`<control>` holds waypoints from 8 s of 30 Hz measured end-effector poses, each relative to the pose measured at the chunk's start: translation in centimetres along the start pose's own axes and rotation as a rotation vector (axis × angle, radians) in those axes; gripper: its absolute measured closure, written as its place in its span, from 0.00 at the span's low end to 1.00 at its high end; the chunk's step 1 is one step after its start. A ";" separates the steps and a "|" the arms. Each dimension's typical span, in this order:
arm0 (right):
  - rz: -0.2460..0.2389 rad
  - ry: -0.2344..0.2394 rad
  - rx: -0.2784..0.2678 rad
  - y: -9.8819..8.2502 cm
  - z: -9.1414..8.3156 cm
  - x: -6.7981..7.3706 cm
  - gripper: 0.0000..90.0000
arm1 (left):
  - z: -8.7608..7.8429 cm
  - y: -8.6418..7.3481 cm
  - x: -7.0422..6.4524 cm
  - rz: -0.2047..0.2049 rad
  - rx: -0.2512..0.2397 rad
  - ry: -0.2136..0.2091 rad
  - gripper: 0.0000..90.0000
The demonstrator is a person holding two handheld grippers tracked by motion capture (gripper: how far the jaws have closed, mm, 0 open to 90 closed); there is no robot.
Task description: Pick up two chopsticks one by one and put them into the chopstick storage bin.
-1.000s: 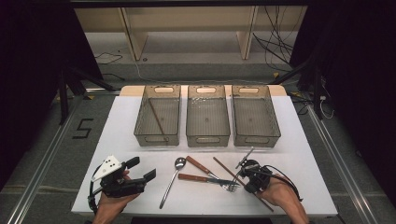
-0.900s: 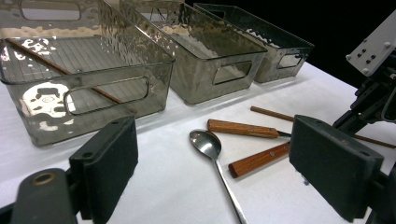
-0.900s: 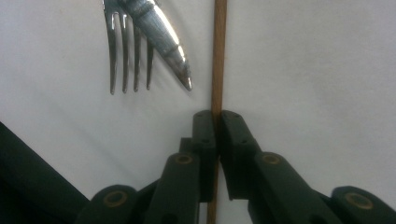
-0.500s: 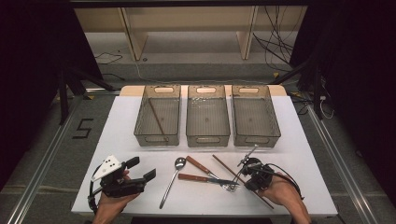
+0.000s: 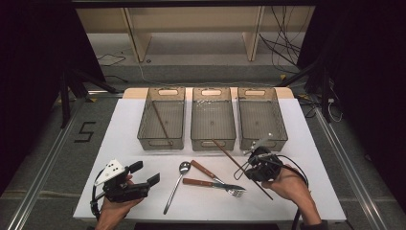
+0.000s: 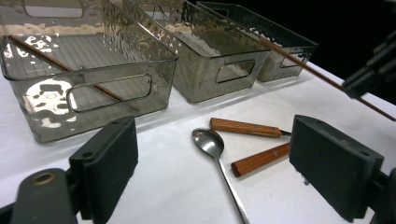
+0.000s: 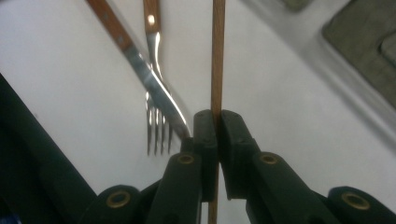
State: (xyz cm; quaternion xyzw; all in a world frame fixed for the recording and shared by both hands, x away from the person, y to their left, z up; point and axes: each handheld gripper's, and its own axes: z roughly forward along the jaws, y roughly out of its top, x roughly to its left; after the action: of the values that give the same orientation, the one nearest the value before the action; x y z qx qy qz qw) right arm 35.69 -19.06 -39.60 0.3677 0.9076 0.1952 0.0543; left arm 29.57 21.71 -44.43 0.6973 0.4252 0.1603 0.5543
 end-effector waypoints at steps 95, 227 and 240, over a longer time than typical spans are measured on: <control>0.192 0.170 -0.426 24.1 5.3 0.5 0.96 | -0.4 0.2 0.2 -0.007 -0.017 -0.011 0.17; 0.163 0.125 -0.511 5.7 0.7 -0.7 0.35 | 2.1 -0.2 -0.2 -0.080 0.223 -0.037 0.17; 0.219 0.112 -0.544 -0.6 0.9 -1.4 0.32 | 3.0 0.2 -0.9 -0.065 0.306 -0.030 0.17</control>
State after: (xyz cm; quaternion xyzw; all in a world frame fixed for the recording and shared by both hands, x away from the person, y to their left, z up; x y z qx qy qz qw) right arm 36.47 -20.13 -40.74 0.4238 0.7786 0.4560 0.0793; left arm 31.20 19.12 -44.98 0.7619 0.4587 0.0653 0.4526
